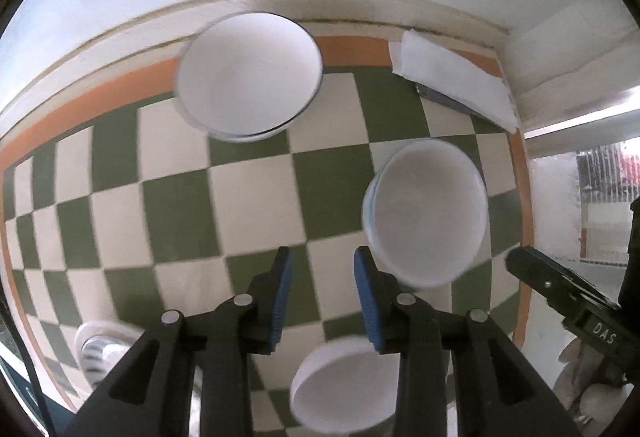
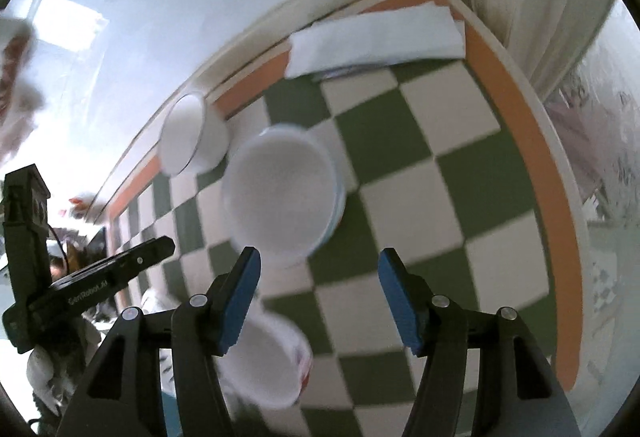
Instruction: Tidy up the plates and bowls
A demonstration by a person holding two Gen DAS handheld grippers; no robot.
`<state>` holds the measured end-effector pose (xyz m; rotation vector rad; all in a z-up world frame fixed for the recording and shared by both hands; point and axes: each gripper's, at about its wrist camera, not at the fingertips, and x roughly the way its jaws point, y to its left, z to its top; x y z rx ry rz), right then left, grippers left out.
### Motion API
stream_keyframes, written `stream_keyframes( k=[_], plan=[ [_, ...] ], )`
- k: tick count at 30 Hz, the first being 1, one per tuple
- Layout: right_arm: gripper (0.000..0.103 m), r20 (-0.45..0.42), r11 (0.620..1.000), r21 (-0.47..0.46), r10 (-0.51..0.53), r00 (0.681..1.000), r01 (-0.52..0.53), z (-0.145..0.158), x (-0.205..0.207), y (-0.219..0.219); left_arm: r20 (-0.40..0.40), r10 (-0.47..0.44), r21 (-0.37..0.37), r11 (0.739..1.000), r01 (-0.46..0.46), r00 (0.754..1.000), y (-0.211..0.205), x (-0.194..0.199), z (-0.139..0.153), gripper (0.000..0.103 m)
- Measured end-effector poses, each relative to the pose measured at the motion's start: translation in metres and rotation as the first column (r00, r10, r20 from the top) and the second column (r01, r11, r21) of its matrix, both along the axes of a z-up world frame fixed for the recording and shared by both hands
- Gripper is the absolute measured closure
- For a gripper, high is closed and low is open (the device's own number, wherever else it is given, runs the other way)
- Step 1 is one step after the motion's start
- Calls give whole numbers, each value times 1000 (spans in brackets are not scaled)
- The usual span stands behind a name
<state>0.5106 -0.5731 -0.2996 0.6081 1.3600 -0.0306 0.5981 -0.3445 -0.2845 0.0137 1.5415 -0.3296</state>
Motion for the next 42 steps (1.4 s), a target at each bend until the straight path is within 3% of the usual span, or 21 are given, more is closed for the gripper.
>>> stream_keyframes(
  k=[4,11,15,18,28,35,42],
  plan=[
    [40,-32,1000,4,-5,999,5,-24,20,-2,-37,-40,12,999,40,999,-21,8,-21,72],
    [64,-81,1000,5,-10,997,11,-54,36,0,-60,-97,53,994,100,993,-43,14,-41,74],
    [83,-104,1000,23,-12,994,14,-65,39,1,-66,-126,59,990,130,990,-52,13,-52,90],
    [92,-104,999,34,-1,995,5,-68,41,6,-67,-134,53,989,138,989,-55,12,-56,93],
    [93,-100,1000,-14,10,995,-12,-65,38,18,-61,-138,20,990,139,989,-49,8,-54,94],
    [93,-87,1000,-1,20,996,-20,-50,25,23,-38,-134,14,991,135,990,-36,2,-31,94],
    [93,-54,1000,-9,27,998,-27,-16,-2,35,-9,-160,1,987,160,987,-22,-25,2,94]
  ],
)
